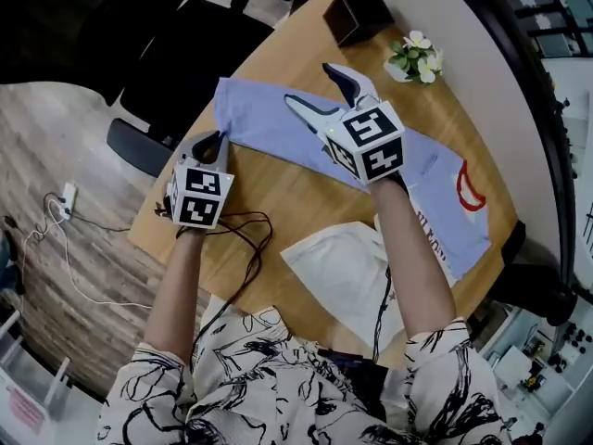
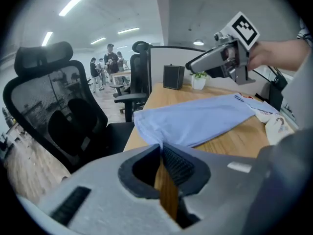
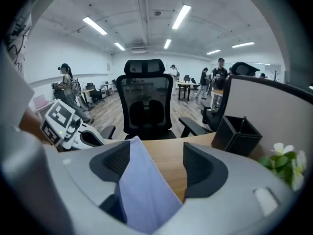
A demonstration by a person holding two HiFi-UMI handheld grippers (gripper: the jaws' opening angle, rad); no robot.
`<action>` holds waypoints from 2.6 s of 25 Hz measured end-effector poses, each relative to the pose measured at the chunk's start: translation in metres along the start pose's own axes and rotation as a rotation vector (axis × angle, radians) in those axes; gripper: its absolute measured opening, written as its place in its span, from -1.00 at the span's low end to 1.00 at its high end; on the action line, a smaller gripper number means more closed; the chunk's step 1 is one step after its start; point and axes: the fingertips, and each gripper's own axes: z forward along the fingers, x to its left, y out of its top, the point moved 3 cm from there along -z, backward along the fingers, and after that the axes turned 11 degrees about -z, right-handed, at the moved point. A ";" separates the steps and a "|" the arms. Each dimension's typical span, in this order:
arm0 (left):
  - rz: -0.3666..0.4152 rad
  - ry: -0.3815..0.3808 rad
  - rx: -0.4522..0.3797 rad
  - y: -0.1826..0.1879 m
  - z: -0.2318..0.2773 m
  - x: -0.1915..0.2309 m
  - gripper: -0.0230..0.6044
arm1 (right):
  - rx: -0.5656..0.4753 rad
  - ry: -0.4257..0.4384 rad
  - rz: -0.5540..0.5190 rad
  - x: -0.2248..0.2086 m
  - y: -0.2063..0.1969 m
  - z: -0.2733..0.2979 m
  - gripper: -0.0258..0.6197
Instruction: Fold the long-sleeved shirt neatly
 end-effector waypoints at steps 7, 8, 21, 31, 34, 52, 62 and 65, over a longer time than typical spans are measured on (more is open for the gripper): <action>0.119 -0.011 -0.013 0.001 -0.016 -0.012 -0.84 | 0.056 0.216 -0.019 0.020 0.005 0.073 0.04; 0.130 -0.004 -0.007 -0.003 -0.015 -0.010 -0.84 | 0.076 0.243 -0.040 0.025 0.007 0.084 0.01; 0.200 0.029 -0.006 -0.015 -0.021 -0.011 -0.84 | 0.255 0.378 -0.219 0.091 0.013 0.152 -0.64; 0.190 -0.029 -0.133 0.052 -0.043 -0.041 -0.84 | 0.017 0.256 0.022 0.027 0.041 0.085 -0.85; 0.228 -0.058 -0.226 0.093 -0.068 -0.077 -0.84 | -0.082 0.161 0.034 -0.001 0.058 0.018 -0.85; 0.503 -0.377 -0.424 0.159 -0.137 -0.448 -0.84 | -0.300 -0.381 0.118 -0.087 -0.045 -0.404 -0.85; 0.558 -0.526 -0.293 0.078 -0.102 -0.594 -0.84 | -0.154 -0.565 0.250 -0.071 -0.208 -0.514 -0.85; 0.586 -0.552 -0.260 0.059 -0.093 -0.626 -0.84 | -0.124 -0.599 0.289 -0.066 -0.249 -0.536 -0.85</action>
